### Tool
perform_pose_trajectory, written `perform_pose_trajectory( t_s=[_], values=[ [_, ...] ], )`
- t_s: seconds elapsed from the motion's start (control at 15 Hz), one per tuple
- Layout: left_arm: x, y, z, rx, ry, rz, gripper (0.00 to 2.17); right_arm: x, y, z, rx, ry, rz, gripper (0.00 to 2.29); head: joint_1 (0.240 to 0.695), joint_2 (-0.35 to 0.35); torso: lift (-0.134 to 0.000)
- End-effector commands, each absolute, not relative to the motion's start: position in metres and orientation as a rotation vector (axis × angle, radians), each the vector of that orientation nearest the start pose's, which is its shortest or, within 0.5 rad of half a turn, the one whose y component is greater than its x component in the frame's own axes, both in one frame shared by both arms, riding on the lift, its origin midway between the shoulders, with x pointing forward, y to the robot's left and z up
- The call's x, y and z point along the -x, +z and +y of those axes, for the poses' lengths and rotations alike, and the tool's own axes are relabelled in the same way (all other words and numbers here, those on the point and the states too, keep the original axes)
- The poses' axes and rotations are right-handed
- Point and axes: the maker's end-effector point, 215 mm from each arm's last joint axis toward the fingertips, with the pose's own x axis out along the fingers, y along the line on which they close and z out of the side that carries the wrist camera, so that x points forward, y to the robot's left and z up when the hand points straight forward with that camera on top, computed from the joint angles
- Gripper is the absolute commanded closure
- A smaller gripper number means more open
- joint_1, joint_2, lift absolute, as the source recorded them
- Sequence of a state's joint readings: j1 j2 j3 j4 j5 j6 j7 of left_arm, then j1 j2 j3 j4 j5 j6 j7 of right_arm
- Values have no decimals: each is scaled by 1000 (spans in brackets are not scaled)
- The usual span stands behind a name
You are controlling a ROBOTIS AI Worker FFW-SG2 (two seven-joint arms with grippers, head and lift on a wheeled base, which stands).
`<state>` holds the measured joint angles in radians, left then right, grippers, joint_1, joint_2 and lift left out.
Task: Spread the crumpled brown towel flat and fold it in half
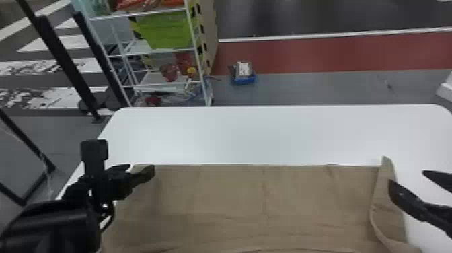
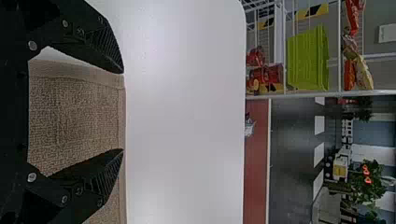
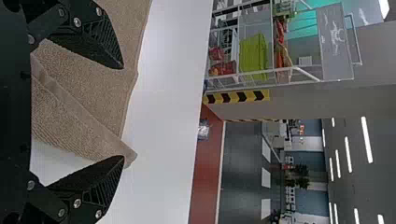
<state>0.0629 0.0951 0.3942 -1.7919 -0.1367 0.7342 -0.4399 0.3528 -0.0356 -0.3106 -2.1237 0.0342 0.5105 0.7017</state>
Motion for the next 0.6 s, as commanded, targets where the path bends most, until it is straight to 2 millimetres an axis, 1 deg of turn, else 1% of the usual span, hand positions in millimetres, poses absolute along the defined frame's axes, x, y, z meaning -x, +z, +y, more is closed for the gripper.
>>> perform_pose_trajectory(
  t_s=[0.0,0.27,0.4,0.53],
  values=[
    [-501,-455,418,3,44,589,336,-448,-372,-272,15,379,332,228,695,173,-124],
    [-503,-462,419,11,44,603,336,-448,-370,-275,17,377,329,228,695,169,-124],
    [-504,-465,419,16,42,608,417,-447,-371,-276,17,375,330,228,695,168,-124],
    [-503,-469,421,15,45,617,417,-447,-370,-278,21,374,329,228,695,166,-124]
  ],
)
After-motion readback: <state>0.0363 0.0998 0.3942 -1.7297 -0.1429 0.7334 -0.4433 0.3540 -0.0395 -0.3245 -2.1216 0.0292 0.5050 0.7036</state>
